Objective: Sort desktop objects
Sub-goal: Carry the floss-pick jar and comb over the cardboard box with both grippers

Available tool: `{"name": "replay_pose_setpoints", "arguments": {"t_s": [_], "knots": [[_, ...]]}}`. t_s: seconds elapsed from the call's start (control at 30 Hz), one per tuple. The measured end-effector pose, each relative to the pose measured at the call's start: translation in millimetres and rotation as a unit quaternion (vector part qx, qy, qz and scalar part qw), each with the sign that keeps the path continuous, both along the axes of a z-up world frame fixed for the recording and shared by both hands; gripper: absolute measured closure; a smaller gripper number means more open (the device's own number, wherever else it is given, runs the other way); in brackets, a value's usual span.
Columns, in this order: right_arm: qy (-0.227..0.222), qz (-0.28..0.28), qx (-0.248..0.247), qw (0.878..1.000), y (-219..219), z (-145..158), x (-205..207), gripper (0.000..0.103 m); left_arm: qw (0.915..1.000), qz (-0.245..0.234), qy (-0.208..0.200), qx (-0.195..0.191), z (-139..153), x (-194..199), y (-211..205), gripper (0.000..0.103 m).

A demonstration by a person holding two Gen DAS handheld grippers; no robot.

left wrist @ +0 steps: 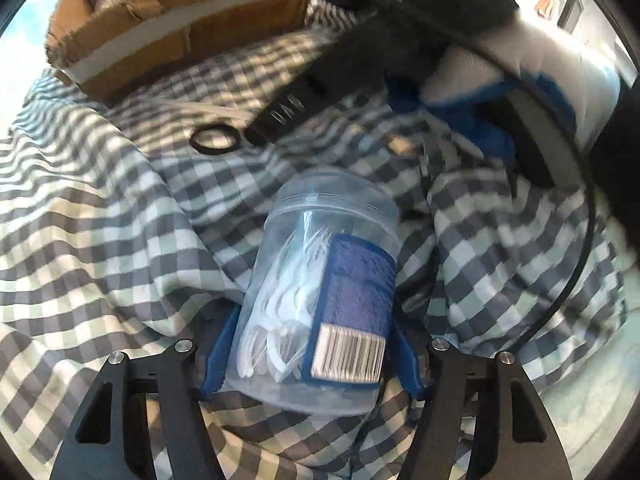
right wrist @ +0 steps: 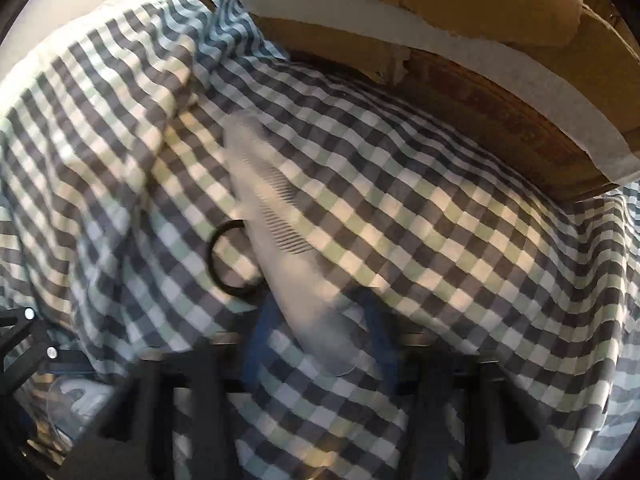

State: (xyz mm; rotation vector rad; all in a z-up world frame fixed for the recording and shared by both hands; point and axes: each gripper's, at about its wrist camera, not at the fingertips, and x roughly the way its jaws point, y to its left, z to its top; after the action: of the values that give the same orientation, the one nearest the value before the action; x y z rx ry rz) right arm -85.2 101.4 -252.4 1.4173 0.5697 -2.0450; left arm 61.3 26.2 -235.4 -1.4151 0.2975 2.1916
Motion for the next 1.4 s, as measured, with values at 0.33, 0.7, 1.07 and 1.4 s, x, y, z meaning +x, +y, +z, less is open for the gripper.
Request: {"name": "replay_pose_setpoints", "arguments": {"t_s": [0.33, 0.7, 1.07, 1.4], "knots": [[0.032, -0.037, -0.033, 0.998, 20.1, 36.9, 41.8, 0.100, 0.9955, 0.059, 0.058, 0.045, 58.6, -0.6, -25.2, 0.040], [0.126, -0.074, -0.113, 0.983, 36.5, 129.1, 102.2, 0.100, 0.9796, 0.095, 0.155, 0.085, 140.6, -3.9, -70.6, 0.040], [0.216, -0.113, -0.172, 0.955, 36.0, 220.3, 85.1, 0.100, 0.9486, 0.142, 0.254, 0.123, 220.5, -60.4, -86.6, 0.040], [0.234, -0.170, -0.203, 0.935, 31.6, 240.7, -9.6, 0.100, 0.9299, 0.165, 0.310, 0.108, 237.3, -150.8, -59.1, 0.040]]}}
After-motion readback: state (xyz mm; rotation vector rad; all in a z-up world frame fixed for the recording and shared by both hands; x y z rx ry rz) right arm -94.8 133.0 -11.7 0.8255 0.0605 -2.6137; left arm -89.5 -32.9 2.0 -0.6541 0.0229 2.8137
